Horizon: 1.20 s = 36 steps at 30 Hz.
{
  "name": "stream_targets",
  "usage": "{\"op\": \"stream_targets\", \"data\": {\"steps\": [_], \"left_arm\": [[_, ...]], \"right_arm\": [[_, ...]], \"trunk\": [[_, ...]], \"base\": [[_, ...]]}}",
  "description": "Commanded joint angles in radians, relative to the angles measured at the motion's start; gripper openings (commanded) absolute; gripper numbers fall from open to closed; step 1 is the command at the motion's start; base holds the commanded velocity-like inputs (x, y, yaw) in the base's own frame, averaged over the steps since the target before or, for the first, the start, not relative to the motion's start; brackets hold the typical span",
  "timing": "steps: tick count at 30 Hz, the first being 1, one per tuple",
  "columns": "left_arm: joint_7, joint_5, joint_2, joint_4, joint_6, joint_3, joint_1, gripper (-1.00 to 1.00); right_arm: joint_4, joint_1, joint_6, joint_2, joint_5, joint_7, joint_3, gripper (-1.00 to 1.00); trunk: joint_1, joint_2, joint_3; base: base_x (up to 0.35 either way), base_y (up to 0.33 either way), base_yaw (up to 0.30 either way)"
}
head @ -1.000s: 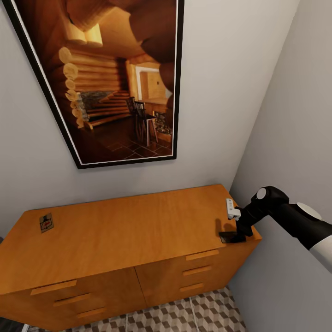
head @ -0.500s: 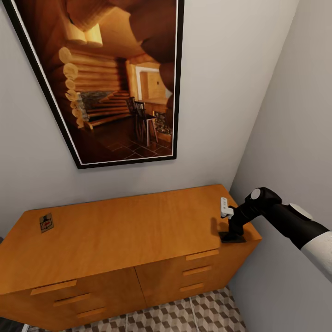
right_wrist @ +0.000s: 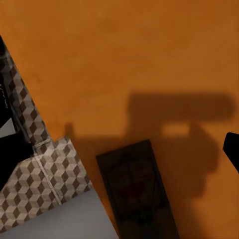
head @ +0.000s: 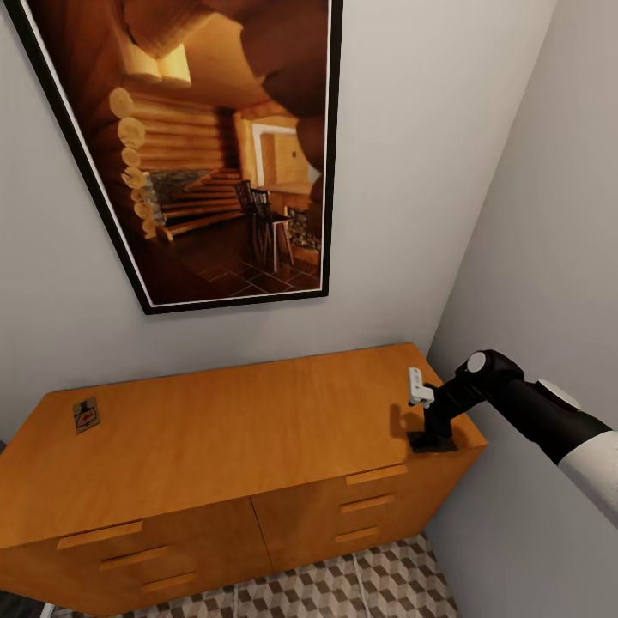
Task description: Take the four mousetraps from the cabinet in the bathroom and place them on the bathroom floor. Make sure all four end up on the same floor surface, and ensure that at least two of them are either under or directly next to the same bathroom sink.
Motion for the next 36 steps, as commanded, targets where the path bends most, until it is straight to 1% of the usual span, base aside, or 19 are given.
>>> {"op": "stream_targets", "data": {"steps": [1, 12, 18, 19, 24, 31, 36], "left_arm": [[0.0, 0.008, -0.001, 0.004, -0.007, -0.009, -0.002, 1.0], [0.001, 0.008, -0.001, 0.004, -0.007, -0.009, -0.002, 1.0], [0.001, 0.008, -0.001, 0.004, -0.007, -0.009, -0.002, 1.0], [0.001, 0.008, -0.001, 0.004, -0.007, -0.009, -0.002, 1.0], [0.001, 0.008, -0.001, 0.004, -0.007, -0.009, -0.002, 1.0], [0.001, 0.008, -0.001, 0.004, -0.007, -0.009, -0.002, 1.0], [0.001, 0.008, -0.001, 0.004, -0.007, -0.009, -0.002, 1.0]], "right_arm": [[0.004, -0.001, 0.005, -0.001, 0.0, 0.003, 0.002, 1.0], [0.076, -0.001, -0.091, -0.002, -0.041, 0.003, 0.002, 1.0], [0.119, -0.001, -0.134, -0.004, -0.051, 0.004, 0.001, 1.0], [0.135, -0.001, -0.154, -0.005, -0.059, 0.005, 0.001, 1.0], [0.176, -0.001, -0.202, -0.007, -0.096, 0.006, 0.0, 1.0], [0.213, -0.001, -0.247, -0.01, -0.158, 0.008, -0.001, 1.0], [0.221, -0.001, -0.274, -0.018, -0.187, 0.009, -0.001, 1.0]], "trunk": [[0.001, -0.002, -0.002], [0.001, -0.002, -0.002], [0.001, -0.002, -0.002], [0.001, -0.002, -0.002], [0.001, -0.002, -0.002], [0.001, -0.002, -0.002], [0.001, -0.002, -0.002]], "base": [[0.0, 0.0, 0.0], [0.0, 0.0, 0.0], [0.0, 0.0, 0.0], [0.0, 0.0, 0.0], [0.0, 0.0, 0.0], [0.0, 0.0, 0.0], [0.0, 0.0, 0.0]]}}
